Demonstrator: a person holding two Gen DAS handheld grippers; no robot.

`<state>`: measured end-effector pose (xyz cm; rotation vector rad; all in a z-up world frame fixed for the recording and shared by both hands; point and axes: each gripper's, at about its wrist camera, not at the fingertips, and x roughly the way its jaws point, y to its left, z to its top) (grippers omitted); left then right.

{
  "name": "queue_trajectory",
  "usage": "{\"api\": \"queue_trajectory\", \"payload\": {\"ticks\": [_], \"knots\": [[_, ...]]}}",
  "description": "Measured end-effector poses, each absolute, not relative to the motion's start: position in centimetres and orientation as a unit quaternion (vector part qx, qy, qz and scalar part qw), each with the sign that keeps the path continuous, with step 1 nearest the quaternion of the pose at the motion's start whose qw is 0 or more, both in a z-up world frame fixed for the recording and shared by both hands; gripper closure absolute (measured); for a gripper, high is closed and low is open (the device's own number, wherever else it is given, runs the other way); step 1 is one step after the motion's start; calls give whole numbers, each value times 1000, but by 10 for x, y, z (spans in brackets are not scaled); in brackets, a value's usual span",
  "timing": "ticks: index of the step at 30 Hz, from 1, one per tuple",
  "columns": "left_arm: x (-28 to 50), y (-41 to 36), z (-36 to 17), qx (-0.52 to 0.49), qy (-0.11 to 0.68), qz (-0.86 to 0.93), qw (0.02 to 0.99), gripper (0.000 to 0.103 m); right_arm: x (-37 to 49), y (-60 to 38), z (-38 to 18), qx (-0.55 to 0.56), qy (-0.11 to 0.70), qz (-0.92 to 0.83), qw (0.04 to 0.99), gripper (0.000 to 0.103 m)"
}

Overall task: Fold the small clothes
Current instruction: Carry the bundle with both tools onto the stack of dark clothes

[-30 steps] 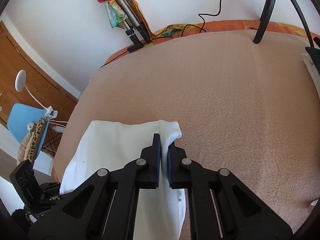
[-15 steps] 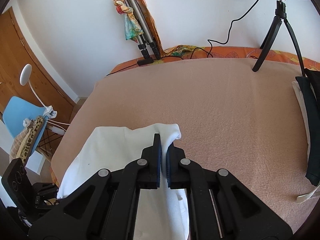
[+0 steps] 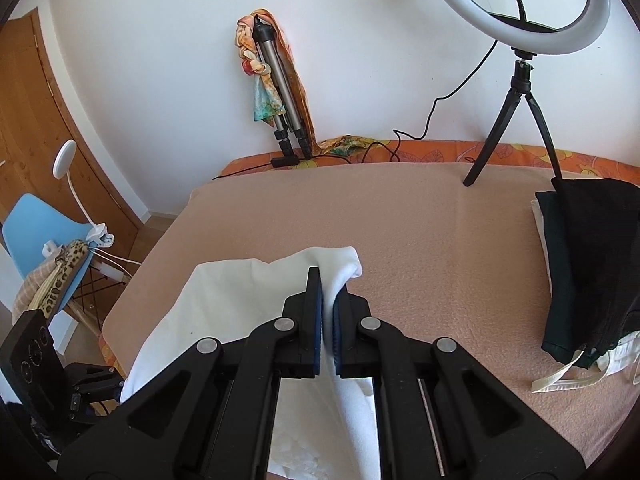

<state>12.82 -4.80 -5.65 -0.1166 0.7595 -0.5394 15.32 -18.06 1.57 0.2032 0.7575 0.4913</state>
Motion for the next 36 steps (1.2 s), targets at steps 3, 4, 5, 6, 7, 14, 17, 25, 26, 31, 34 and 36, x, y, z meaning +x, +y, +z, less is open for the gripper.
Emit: {"api": "queue_trajectory", "payload": {"ticks": [3,4,5,6,7,14,17,25,26,31,34,36], "knots": [[133,-67,-50,-53,358,-279,890,92,145,-203,24,100,355,223,902,98],[135,-73,-48,-53,356,-286,888,92,143,-212,26,105,353,218,904,98],[138,-80,-46,-52,354,-293,887,92,142,-220,27,109,351,213,905,98],[139,-86,-44,-52,352,-299,885,92,141,-229,29,111,349,208,907,98],[142,-93,-42,-52,350,-305,884,92,140,-237,30,111,347,202,909,98],[157,-142,-32,-55,346,-344,871,92,134,-297,48,110,331,166,923,98],[164,-166,-23,-49,337,-360,869,92,137,-324,57,110,323,148,928,98],[200,-228,-1,-30,309,-391,866,92,160,-400,78,106,307,98,941,98],[206,-236,1,-28,307,-393,866,92,164,-409,81,105,305,92,942,98],[233,-275,10,-20,294,-404,866,92,194,-453,92,93,298,64,948,98],[248,-300,12,-16,288,-411,865,92,214,-479,94,90,296,52,949,98],[255,-314,12,-8,284,-413,865,92,227,-494,92,92,294,45,950,98]]}}
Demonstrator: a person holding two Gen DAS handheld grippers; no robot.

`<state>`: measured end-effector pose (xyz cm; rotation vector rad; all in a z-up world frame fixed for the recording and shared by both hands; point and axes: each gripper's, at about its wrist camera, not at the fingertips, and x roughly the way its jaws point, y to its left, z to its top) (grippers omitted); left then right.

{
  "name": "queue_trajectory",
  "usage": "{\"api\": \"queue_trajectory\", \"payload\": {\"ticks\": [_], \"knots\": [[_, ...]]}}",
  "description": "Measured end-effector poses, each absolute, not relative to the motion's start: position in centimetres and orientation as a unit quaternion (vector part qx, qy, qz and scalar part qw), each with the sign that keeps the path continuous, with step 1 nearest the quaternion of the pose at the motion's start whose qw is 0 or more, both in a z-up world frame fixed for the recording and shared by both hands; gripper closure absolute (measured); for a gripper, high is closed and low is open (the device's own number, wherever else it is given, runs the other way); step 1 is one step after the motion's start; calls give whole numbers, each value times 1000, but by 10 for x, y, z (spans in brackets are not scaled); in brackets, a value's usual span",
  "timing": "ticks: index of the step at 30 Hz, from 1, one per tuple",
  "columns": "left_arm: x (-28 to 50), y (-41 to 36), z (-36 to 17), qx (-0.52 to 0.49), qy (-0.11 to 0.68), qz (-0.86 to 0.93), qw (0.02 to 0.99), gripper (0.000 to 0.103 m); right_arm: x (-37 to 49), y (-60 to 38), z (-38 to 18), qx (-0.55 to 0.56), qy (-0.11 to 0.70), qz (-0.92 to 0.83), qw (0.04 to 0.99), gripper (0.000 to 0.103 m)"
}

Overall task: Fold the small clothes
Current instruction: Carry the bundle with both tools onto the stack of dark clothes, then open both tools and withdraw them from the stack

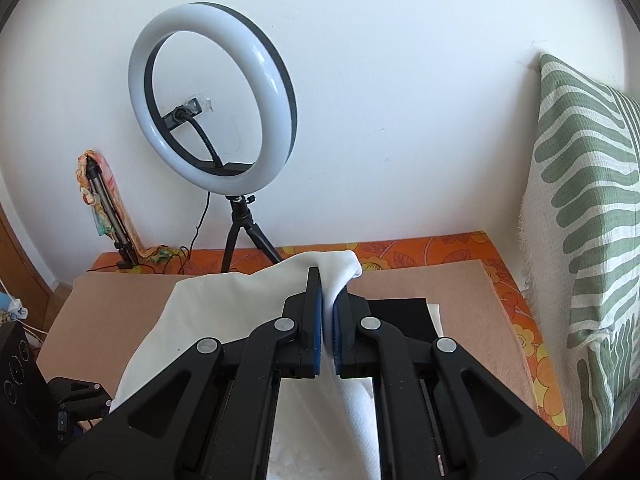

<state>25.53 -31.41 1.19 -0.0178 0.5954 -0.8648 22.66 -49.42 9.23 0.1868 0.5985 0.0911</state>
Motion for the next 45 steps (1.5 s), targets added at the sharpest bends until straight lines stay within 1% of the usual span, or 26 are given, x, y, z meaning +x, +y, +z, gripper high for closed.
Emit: {"api": "queue_trajectory", "payload": {"ticks": [8,20,24,25,26,27,28,29,31,33,35,36,39,41,45], "knots": [[281,-353,2,7,283,-412,866,92,267,-541,68,99,302,24,948,98],[289,-361,-15,19,304,-403,863,92,304,-553,22,101,333,26,937,98],[287,-359,-14,25,305,-406,861,88,309,-556,14,95,347,8,933,98],[285,-358,-13,29,306,-404,862,82,310,-558,12,97,352,5,931,94],[284,-358,-12,31,308,-401,862,75,310,-560,11,96,351,-3,931,82],[283,-356,-10,32,309,-396,864,51,309,-561,12,92,348,-13,933,72],[280,-354,-9,32,306,-388,869,28,307,-562,13,90,343,-19,935,51],[278,-351,-7,30,297,-377,877,23,304,-563,15,92,336,-21,937,38],[274,-346,-3,25,286,-364,886,21,300,-564,19,101,328,-16,939,37],[275,-344,-2,23,296,-361,884,20,299,-562,20,99,329,-18,939,32],[275,-344,-2,23,310,-351,883,20,296,-560,21,92,328,-26,940,16],[275,-343,-2,22,315,-347,883,20,294,-558,22,90,325,-28,941,13],[270,-340,-1,23,315,-346,883,20,288,-553,25,86,318,-34,943,9],[268,-339,1,26,313,-345,884,20,283,-551,28,87,314,-47,944,3],[261,-335,5,29,309,-343,887,20,270,-545,38,87,301,-57,948,0]]}}
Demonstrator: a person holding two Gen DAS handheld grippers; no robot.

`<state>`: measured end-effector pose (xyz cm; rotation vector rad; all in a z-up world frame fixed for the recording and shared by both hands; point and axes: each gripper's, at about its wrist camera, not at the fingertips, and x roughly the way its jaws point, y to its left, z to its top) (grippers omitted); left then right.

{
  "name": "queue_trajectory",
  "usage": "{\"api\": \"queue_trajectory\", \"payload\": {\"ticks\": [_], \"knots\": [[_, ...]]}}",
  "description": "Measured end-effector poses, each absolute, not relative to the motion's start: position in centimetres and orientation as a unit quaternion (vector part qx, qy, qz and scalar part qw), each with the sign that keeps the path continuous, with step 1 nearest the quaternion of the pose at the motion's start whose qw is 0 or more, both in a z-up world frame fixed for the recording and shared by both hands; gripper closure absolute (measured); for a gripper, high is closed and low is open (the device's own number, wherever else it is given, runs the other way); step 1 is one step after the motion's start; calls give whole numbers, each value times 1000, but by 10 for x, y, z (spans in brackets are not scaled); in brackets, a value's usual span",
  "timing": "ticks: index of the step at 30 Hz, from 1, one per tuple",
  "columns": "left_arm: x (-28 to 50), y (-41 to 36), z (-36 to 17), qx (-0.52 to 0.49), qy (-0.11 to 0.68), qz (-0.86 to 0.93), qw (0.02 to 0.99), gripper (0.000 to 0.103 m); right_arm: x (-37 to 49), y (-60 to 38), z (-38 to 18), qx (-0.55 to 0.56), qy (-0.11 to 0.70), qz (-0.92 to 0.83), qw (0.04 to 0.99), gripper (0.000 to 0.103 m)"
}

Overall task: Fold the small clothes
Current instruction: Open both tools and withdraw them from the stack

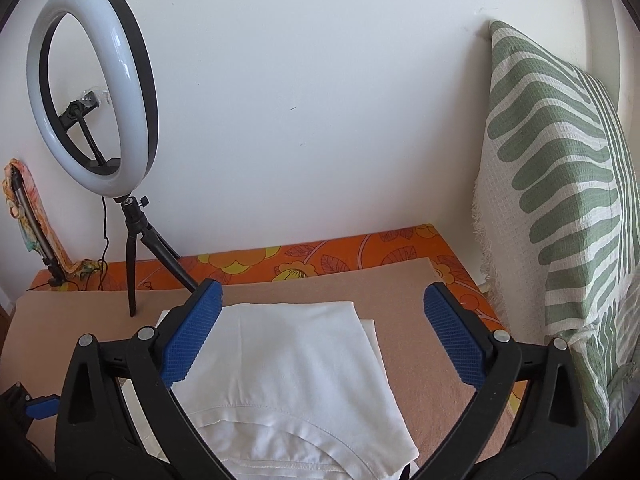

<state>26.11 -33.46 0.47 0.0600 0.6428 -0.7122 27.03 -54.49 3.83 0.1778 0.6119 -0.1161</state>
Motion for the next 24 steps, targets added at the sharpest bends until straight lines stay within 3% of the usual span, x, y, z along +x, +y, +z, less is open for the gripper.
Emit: {"api": "queue_trajectory", "payload": {"ticks": [24], "knots": [[176,-275,60,28,276,-330,902,19,176,-466,112,55,268,-48,961,0]]}}
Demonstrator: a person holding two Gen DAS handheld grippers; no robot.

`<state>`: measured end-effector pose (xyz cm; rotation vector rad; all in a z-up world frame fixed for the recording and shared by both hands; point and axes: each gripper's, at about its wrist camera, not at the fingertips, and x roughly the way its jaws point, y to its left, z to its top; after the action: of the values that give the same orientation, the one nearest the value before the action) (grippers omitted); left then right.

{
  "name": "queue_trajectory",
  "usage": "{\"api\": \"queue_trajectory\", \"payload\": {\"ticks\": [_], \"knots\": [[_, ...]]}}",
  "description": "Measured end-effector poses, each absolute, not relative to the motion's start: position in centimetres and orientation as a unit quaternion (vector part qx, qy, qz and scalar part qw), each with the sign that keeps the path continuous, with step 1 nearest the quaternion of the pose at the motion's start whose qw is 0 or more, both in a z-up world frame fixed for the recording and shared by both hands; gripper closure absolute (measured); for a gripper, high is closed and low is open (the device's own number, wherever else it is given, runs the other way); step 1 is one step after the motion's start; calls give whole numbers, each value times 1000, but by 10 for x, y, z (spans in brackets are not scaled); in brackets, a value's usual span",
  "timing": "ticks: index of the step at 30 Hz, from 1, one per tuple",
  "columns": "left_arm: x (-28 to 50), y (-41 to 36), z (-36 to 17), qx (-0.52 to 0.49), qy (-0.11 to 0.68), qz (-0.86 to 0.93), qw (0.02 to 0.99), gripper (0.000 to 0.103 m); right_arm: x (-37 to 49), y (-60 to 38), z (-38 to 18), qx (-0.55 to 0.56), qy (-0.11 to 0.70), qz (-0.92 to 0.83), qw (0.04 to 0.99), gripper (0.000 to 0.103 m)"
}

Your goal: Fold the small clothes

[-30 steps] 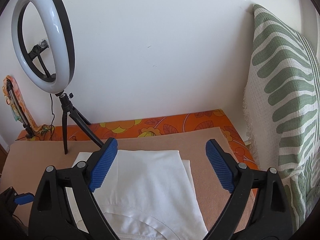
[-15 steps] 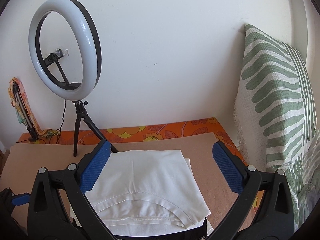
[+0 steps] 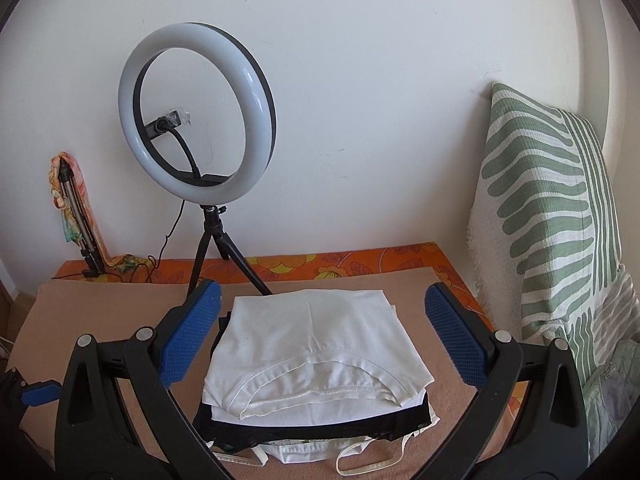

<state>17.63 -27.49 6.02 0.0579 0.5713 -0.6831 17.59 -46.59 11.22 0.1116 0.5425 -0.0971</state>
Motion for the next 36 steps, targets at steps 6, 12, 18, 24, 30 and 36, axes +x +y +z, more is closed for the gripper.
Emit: {"api": "queue_trajectory", "payload": {"ticks": [6,12,18,24,30,36], "knots": [[149,-248,65,25,274,-331,902,18,137,-434,120,47,256,-45,964,0],[125,-223,70,39,256,-323,910,13,104,-407,114,50,247,-46,967,0],[106,-203,68,43,246,-312,917,5,78,-385,100,54,243,-48,967,0],[96,-191,57,55,255,-293,920,3,56,-365,83,60,243,-47,967,0],[89,-178,43,52,267,-279,921,2,38,-347,66,62,239,-46,968,0],[89,-170,29,50,280,-261,922,1,31,-342,53,69,239,-52,967,0]]}}
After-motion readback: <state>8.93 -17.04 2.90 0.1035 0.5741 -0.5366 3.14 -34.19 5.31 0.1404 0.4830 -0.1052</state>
